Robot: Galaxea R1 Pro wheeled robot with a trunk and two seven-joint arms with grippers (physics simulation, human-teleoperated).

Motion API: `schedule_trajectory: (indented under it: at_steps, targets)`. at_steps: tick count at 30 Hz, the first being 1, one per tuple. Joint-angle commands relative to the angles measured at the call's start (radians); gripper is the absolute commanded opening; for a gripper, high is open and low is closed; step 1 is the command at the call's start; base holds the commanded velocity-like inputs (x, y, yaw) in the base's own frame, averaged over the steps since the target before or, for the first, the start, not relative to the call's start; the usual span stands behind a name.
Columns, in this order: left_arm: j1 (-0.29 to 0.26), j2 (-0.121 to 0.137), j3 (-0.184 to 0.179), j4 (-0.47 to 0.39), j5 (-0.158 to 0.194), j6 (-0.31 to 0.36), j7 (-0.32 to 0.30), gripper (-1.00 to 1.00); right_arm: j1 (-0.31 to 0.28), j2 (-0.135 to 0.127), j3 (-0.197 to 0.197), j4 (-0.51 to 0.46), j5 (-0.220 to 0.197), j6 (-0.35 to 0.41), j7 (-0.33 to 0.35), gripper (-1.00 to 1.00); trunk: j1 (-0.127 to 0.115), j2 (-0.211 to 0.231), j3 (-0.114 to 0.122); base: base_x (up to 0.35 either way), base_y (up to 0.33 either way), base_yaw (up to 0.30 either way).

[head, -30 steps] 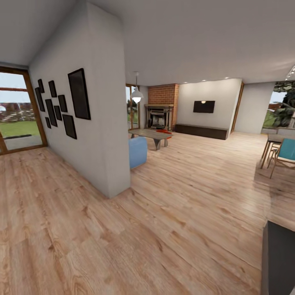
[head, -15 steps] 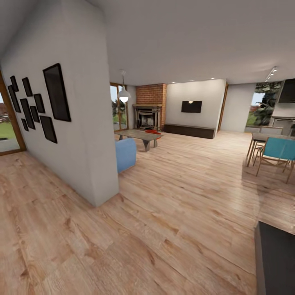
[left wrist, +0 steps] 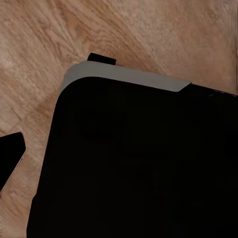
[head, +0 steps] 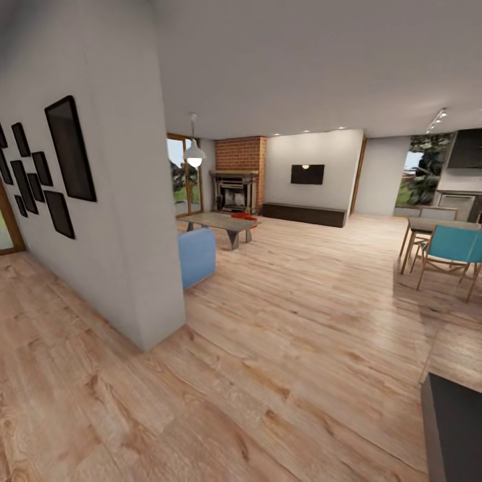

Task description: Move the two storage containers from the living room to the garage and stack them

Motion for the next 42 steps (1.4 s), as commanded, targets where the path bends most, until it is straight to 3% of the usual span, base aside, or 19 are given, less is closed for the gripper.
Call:
schedule_trajectory:
  at_steps: [1, 25, 42]
  targets:
    - [0.0, 0.0, 0.0, -0.001, 0.01, -0.002, 0.0, 1.0, -0.001, 0.0, 0.007, 0.003, -0.011, -0.006, 0.005, 1.0, 0.001, 0.0, -0.001, 0.325, 0.0, -0.2]
    - [0.0, 0.0, 0.0, -0.001, 0.01, -0.002, 0.0, 1.0, -0.001, 0.0, 0.007, 0.003, -0.011, -0.005, 0.005, 1.0, 0.001, 0.0, -0.001, 0.325, 0.0, -0.242]
    - [0.0, 0.0, 0.0, -0.001, 0.01, -0.002, 0.0, 1.0, -0.001, 0.0, 0.008, 0.003, -0.009, -0.004, 0.007, 1.0, 0.001, 0.0, -0.001, 0.325, 0.0, -0.021]
